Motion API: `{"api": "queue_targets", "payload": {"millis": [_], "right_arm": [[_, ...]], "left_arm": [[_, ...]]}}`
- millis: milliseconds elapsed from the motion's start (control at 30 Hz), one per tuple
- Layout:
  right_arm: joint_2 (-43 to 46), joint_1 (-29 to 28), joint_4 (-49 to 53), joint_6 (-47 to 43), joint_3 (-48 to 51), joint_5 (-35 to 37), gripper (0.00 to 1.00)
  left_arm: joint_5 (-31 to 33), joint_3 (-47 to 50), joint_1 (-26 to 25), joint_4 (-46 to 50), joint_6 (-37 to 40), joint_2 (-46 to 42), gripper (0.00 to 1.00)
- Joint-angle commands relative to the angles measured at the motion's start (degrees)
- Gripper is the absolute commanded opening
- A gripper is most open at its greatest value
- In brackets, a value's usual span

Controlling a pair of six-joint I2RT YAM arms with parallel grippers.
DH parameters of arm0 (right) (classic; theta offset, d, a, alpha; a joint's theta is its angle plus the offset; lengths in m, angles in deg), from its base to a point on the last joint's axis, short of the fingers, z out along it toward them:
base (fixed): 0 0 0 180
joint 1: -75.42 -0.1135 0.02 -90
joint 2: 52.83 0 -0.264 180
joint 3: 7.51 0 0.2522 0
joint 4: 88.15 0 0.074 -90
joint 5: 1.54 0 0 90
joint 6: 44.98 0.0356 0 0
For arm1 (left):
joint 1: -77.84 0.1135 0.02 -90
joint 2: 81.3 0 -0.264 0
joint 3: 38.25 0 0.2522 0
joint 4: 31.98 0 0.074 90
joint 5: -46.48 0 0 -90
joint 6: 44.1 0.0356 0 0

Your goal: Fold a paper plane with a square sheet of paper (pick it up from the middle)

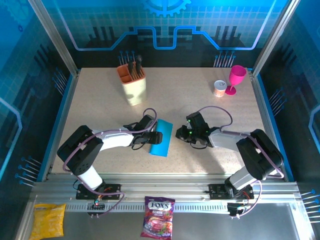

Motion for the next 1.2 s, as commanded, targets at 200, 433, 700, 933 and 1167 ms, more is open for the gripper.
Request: {"api": "queue_targets", "payload": {"millis": [200, 433, 700, 933, 1167], "right_arm": [[-3.0, -2.6, -2.3, -0.6, -3.6, -2.2, 0.15], [-5.1, -3.9, -3.4, -0.3, -4.8, -2.9, 0.15], [-7.6, -6.0, -4.9, 0.6, -5.9, -3.2, 0.14], [-10.7, -6.6, -6.8, 1.9, -5.7, -3.4, 0.12], [-14.0, -6.7, -6.9, 3.0, -4.9, -3.4, 0.07]], "left_arm": [[-3.3, 0.7, -0.4, -1.3, 2.3, 1.6, 0.65], [-3.3, 1.0, -0.4, -1.1, 2.7, 1.9, 0.65], [-3.0, 0.6, -0.4, -1.0, 2.8, 2.3, 0.65], [-2.9, 0.2, -0.4, -0.9, 2.7, 2.4, 0.65], [-2.5, -0.7, -0.2, 0.6, 2.0, 1.0, 0.67]]}}
